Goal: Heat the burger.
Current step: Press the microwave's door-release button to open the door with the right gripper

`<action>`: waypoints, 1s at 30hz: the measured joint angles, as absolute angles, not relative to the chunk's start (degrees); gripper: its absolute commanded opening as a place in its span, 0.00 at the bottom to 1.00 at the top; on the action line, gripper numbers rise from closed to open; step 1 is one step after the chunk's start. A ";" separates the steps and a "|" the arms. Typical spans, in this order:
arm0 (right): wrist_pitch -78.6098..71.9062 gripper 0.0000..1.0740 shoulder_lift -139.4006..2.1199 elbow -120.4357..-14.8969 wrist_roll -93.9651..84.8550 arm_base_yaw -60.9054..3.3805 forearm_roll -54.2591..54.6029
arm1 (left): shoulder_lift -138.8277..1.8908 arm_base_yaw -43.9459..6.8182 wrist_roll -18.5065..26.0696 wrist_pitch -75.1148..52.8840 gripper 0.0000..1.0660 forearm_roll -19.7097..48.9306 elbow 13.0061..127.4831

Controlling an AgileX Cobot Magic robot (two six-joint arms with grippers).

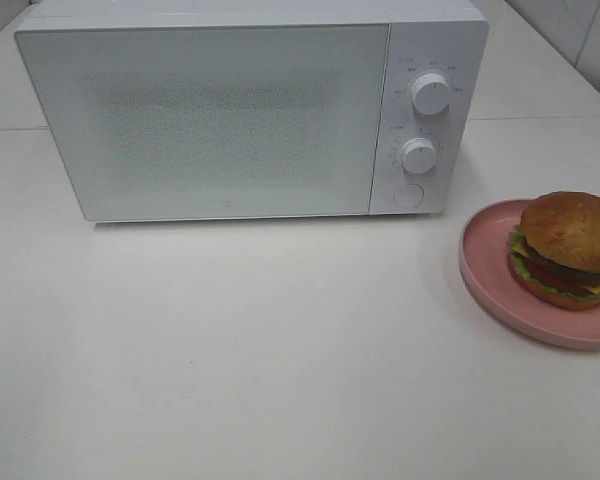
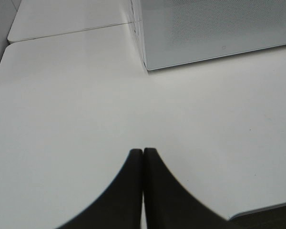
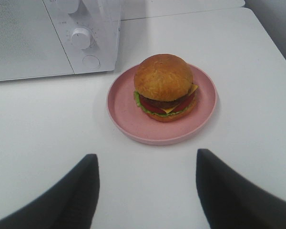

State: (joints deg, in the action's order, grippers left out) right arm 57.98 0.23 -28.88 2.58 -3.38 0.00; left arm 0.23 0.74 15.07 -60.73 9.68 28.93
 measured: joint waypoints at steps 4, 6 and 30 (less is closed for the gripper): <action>57.98 0.54 0.23 -28.88 2.58 -3.38 0.00 | 0.23 0.74 15.07 -60.73 0.00 9.68 28.93; 57.98 0.54 0.23 -28.88 2.58 -3.38 0.00 | 0.23 0.74 15.07 -60.73 0.00 9.68 28.93; 57.98 0.54 0.23 -28.88 2.58 -3.38 0.00 | 0.23 0.74 15.07 -60.73 0.00 9.68 28.93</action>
State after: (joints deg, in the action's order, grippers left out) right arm 57.98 0.23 -28.88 2.58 -3.38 0.00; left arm 0.23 0.74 15.07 -60.73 9.68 28.93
